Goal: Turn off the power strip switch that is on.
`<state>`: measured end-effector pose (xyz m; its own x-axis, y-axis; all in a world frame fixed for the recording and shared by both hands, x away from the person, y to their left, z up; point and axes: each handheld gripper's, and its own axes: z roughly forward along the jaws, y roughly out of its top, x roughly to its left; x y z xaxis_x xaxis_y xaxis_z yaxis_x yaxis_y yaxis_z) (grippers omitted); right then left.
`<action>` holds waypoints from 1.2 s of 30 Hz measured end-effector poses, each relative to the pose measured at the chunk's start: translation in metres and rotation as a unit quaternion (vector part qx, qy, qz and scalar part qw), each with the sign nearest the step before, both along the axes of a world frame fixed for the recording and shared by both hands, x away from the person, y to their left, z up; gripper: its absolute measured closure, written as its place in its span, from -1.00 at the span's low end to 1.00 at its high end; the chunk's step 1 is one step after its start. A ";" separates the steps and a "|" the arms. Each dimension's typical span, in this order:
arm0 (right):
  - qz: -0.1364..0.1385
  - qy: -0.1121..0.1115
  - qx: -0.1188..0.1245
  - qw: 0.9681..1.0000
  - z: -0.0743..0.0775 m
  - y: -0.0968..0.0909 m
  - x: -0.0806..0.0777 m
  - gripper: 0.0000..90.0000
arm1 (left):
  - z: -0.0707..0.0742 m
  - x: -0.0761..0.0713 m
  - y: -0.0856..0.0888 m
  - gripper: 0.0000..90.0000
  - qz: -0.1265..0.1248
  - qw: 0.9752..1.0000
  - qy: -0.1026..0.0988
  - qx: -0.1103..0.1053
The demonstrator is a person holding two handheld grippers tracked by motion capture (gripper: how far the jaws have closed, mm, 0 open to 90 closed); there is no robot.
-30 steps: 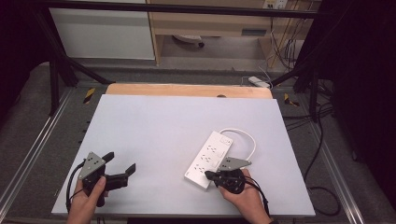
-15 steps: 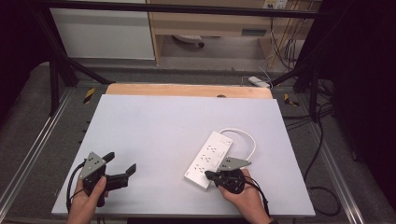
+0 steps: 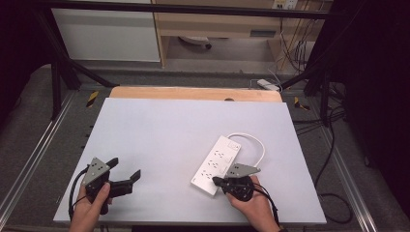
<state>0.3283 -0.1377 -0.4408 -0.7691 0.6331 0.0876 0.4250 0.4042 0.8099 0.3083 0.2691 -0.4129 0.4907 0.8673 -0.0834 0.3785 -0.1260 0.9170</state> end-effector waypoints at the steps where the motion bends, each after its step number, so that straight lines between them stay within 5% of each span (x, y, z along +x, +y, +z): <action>1: 0.000 -0.001 0.001 1.000 0.000 0.000 0.000 1.00 | 0.000 0.000 0.000 -0.88 0.000 1.000 0.000 0.000; 36: 0.011 -0.005 0.003 1.000 -0.003 0.002 -0.002 1.00 | 0.000 0.000 0.001 -0.88 0.000 1.000 -0.001 -0.001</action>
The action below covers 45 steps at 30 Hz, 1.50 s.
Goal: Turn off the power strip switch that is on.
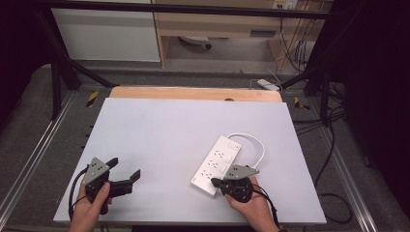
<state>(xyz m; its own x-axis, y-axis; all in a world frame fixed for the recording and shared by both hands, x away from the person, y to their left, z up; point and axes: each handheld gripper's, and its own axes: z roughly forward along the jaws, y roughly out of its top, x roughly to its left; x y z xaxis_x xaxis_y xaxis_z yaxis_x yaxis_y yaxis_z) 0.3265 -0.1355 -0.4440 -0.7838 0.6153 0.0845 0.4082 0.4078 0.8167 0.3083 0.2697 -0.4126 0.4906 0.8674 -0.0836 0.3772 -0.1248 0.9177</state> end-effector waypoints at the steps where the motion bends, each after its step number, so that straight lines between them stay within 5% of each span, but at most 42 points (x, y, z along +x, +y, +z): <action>1: 0.000 -0.001 0.001 1.000 0.000 0.000 0.000 1.00 | 0.000 0.000 0.000 -0.88 0.000 1.000 0.000 0.001; 45: -0.011 -0.022 0.043 0.999 0.006 -0.004 0.007 0.90 | 0.000 0.000 0.000 -0.88 0.001 1.000 0.000 0.002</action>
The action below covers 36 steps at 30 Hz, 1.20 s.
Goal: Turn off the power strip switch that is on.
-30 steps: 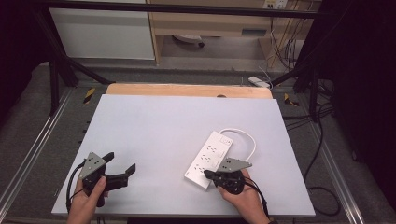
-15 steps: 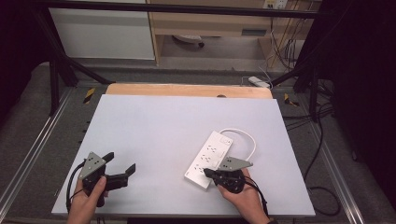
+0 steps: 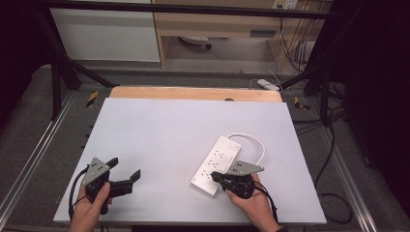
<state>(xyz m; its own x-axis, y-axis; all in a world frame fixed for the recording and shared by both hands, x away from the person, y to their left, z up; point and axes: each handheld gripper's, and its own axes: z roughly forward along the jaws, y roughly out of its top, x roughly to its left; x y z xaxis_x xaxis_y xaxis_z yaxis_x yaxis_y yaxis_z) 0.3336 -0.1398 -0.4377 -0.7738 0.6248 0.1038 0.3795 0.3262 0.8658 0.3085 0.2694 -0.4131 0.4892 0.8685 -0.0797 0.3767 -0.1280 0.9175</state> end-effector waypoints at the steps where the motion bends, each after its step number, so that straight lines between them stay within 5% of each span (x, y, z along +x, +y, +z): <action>1: -0.001 -0.001 0.001 1.000 0.000 0.000 0.000 0.89 | 0.000 0.000 0.000 -0.88 0.000 1.000 0.000 0.000; 11: -0.009 -0.007 0.006 1.000 0.002 -0.002 0.002 0.69 | 0.000 0.000 0.000 -0.88 -0.001 1.000 0.000 0.000; 27: -0.039 -0.013 0.020 0.999 0.008 -0.004 0.005 -0.08 | 0.000 0.000 0.000 -0.88 -0.001 1.000 0.001 0.001; 36: -0.049 -0.018 0.015 0.999 0.011 -0.005 0.007 -0.36 | 0.000 0.000 0.000 -0.88 -0.001 1.000 0.002 0.001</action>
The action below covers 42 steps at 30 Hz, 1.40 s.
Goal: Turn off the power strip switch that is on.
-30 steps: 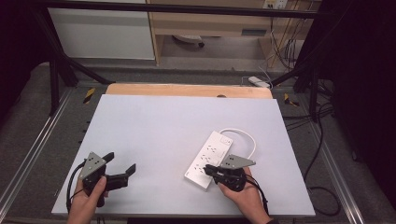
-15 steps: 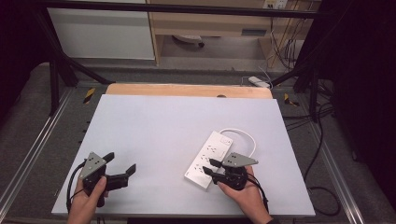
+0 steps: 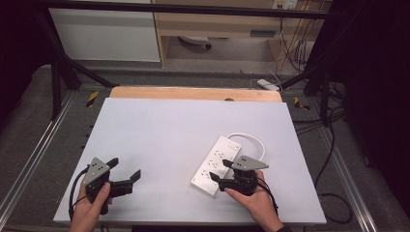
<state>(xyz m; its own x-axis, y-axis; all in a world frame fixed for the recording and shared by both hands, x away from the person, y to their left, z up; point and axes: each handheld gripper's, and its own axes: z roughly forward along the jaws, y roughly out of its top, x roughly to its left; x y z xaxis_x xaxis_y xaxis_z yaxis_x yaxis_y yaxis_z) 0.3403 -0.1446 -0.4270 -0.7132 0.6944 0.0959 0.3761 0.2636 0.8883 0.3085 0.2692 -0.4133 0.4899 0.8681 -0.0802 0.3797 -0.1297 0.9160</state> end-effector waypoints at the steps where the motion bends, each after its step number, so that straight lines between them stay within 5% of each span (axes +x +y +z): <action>1: -0.002 -0.002 -0.001 1.000 0.000 0.000 0.000 -0.41 | 0.000 0.000 0.000 -0.88 0.000 1.000 0.000 0.000; 14: -0.033 -0.025 0.017 0.999 0.010 -0.008 0.004 -0.93 | 0.000 0.000 0.000 -0.88 0.000 1.000 0.000 0.000; 25: -0.048 -0.069 0.048 0.995 0.019 -0.021 0.003 -0.94 | 0.000 0.000 0.000 -0.88 0.000 1.000 0.000 0.001; 42: -0.078 -0.088 0.063 0.991 0.031 -0.044 0.002 -0.92 | 0.000 0.000 0.001 -0.88 0.001 1.000 0.000 -0.001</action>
